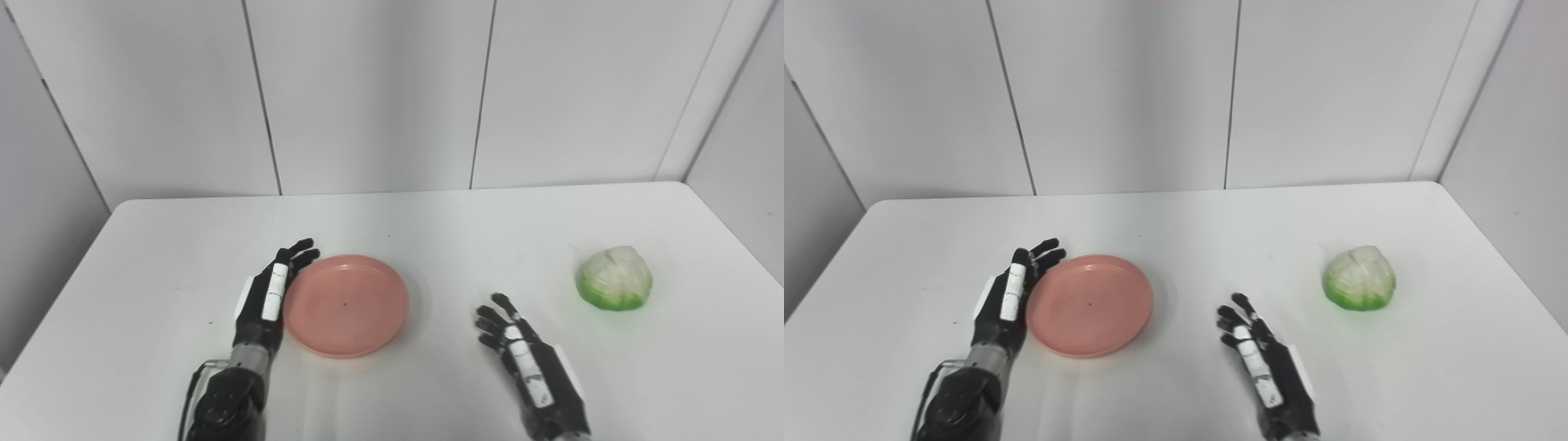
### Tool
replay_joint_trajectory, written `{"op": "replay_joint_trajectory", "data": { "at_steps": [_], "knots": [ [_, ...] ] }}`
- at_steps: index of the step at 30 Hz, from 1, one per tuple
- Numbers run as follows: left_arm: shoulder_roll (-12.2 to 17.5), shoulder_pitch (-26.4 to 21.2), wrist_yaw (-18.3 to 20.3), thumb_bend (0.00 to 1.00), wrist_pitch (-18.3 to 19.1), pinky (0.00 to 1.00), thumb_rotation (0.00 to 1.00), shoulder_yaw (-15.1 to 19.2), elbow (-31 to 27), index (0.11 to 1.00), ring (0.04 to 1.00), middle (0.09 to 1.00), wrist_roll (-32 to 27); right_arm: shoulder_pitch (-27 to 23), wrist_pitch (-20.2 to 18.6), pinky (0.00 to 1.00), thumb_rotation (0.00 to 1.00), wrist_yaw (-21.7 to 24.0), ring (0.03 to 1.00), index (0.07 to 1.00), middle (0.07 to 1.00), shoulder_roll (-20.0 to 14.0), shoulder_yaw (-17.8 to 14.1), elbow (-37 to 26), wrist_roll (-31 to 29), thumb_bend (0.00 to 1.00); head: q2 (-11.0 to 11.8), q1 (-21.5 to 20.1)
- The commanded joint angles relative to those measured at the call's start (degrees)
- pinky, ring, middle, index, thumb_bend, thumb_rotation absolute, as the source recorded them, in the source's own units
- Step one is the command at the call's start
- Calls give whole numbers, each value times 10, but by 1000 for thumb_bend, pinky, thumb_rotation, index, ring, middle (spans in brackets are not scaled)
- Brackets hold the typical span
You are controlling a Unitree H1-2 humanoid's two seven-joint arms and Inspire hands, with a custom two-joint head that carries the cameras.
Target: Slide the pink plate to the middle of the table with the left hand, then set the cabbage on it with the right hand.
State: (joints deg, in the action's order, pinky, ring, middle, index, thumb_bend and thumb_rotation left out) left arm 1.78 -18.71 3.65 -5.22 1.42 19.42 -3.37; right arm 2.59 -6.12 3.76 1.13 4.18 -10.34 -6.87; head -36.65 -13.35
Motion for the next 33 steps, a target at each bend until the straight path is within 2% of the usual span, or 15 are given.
{"op": "replay_joint_trajectory", "data": {
  "at_steps": [1,10,14,21,26,29,33],
  "knots": [
    [-10,14,-1,921,9,1000,967,-10,-12,744,866,782,6,-5,-16,872,840,0,859,902,847,9,7,-5,1,859,0,0],
    [-14,30,25,904,35,1000,954,-19,-39,738,882,784,-19,-6,-11,868,838,-3,852,904,846,18,12,0,9,830,3,-40],
    [-20,38,31,853,15,1000,947,-18,-49,720,874,753,-35,-6,-9,866,834,-5,854,908,850,22,13,4,13,835,5,-46],
    [-12,41,40,844,29,1000,951,-9,-64,739,883,751,-55,-4,13,869,844,-5,867,915,861,21,22,11,31,833,9,-66],
    [-11,38,44,862,37,1000,943,4,-58,741,873,758,-73,-3,29,863,834,-13,864,910,857,26,25,14,43,825,10,-67],
    [-10,41,44,881,34,1000,929,1,-60,728,865,756,-66,-2,33,855,837,-15,861,904,854,27,24,13,44,809,9,-67],
    [-12,46,48,860,42,1000,938,-4,-68,726,864,753,-67,-1,32,857,835,-15,861,903,853,25,24,8,44,805,8,-66]
  ]
}}
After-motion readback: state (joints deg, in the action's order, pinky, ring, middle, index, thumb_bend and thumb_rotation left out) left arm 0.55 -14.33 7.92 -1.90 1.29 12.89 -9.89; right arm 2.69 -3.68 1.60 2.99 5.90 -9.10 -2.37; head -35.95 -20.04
